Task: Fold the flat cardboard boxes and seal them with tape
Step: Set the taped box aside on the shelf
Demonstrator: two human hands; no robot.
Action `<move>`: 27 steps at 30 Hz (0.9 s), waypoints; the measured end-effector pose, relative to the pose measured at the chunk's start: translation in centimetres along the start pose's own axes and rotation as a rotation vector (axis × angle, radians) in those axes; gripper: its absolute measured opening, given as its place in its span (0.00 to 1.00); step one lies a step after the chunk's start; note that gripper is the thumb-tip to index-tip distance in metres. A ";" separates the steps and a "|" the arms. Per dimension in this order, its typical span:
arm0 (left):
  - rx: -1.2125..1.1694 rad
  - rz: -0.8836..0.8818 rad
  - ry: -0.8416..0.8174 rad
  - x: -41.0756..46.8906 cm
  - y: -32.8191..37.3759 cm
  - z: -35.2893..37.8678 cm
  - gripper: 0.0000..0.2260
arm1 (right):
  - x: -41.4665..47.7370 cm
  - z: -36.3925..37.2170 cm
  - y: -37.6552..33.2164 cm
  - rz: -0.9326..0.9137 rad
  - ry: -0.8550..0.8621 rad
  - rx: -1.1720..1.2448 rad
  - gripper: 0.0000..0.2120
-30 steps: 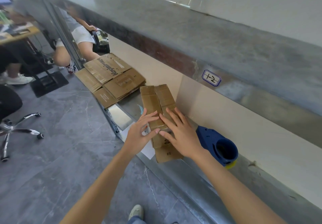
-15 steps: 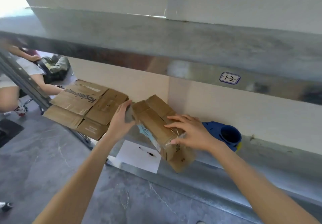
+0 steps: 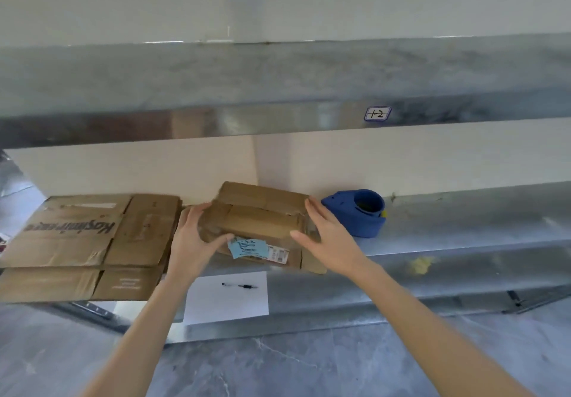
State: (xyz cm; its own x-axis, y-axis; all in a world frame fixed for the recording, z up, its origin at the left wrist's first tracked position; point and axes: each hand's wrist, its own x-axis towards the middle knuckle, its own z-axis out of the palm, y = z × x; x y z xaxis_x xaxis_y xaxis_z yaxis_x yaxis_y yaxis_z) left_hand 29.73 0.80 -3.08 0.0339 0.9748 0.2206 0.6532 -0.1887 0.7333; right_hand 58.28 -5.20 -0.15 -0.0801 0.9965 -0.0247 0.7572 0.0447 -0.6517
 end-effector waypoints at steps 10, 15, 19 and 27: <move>0.175 0.047 -0.069 -1.1 0.3 -0.1 0.44 | 2.1 1.8 -1.4 -0.030 -0.094 -0.269 0.53; 0.232 0.000 -0.112 -1.3 0.4 0.9 0.47 | 2.7 3.4 -0.3 -0.072 -0.007 -0.419 0.48; 0.208 -0.001 -0.093 -1.4 0.3 1.1 0.45 | 2.7 3.6 -0.1 -0.082 0.019 -0.372 0.44; -0.163 -0.122 0.012 -2.7 -1.6 0.9 0.41 | 1.3 4.2 1.2 -0.010 0.163 0.149 0.50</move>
State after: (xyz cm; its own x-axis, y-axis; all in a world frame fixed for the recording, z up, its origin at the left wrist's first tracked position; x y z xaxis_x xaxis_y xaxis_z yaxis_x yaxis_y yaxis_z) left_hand 29.24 -1.44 -5.44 -0.0480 0.9903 0.1305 0.5207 -0.0867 0.8493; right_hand 56.38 -4.17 -4.14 0.0277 0.9948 0.0976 0.6514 0.0561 -0.7566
